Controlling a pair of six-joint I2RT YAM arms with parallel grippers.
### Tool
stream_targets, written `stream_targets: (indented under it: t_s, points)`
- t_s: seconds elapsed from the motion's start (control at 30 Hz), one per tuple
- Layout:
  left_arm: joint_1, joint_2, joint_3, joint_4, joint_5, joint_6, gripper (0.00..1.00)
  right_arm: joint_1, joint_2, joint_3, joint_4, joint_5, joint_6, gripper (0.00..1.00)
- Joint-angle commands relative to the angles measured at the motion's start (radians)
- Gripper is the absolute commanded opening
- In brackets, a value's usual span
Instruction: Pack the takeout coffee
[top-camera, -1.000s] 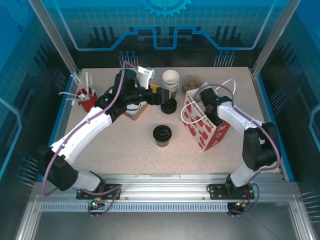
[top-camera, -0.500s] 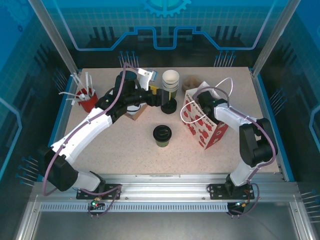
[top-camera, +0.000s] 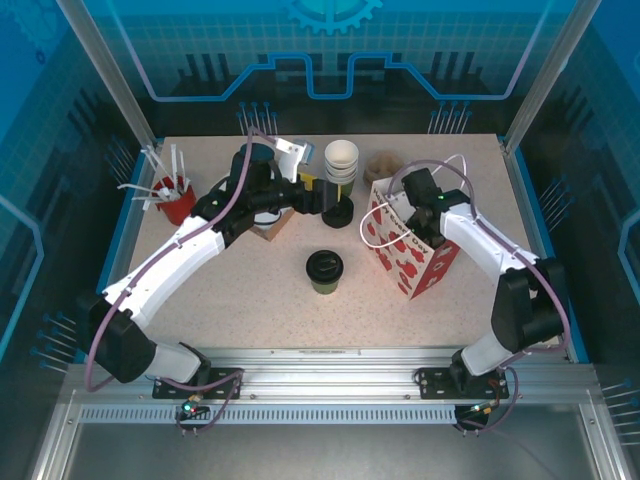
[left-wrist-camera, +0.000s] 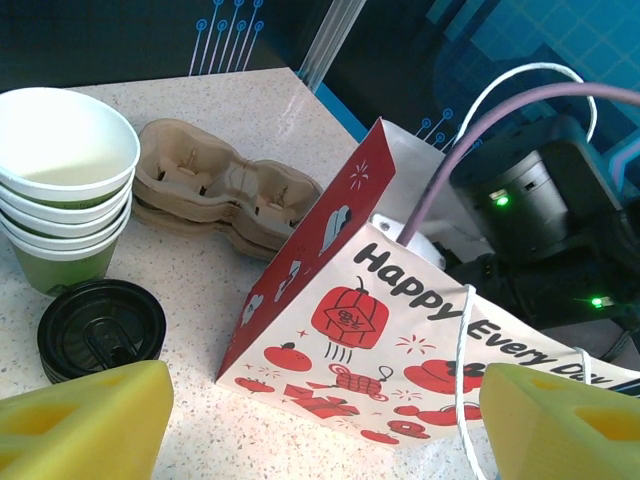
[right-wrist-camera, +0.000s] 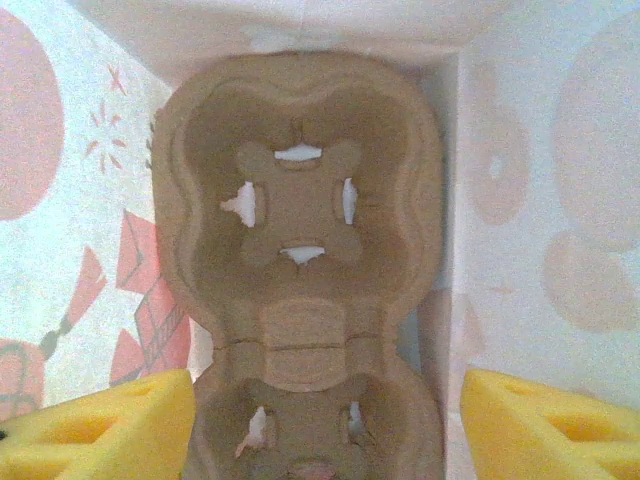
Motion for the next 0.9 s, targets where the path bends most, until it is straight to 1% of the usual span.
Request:
stream_targets:
  t_s: [0.0,0.3,0.53,0.63,0.73,0.87]
  points:
    - [0.004,-0.036,-0.016,0.004,-0.019,0.017,0.82,0.012,-0.044,0.056,-0.062,-0.009,-0.009,0.71]
    - [0.005,-0.071,-0.102,0.025,-0.057,-0.006,0.82,0.005,-0.123,0.296,-0.139,-0.024,0.018,0.71]
    - [0.011,-0.137,-0.219,0.068,-0.044,-0.093,0.82,0.021,-0.160,0.480,-0.144,-0.112,0.097,0.71]
    - [0.037,-0.177,-0.282,0.062,-0.035,-0.137,0.82,0.117,-0.205,0.479,-0.087,-0.116,0.094,0.71]
    - [0.090,-0.252,-0.368,0.044,-0.026,-0.182,0.81,0.265,-0.227,0.408,-0.012,-0.113,0.108,0.72]
    - [0.175,-0.352,-0.453,-0.021,-0.020,-0.223,0.82,0.443,-0.150,0.378,-0.022,-0.053,0.118,0.74]
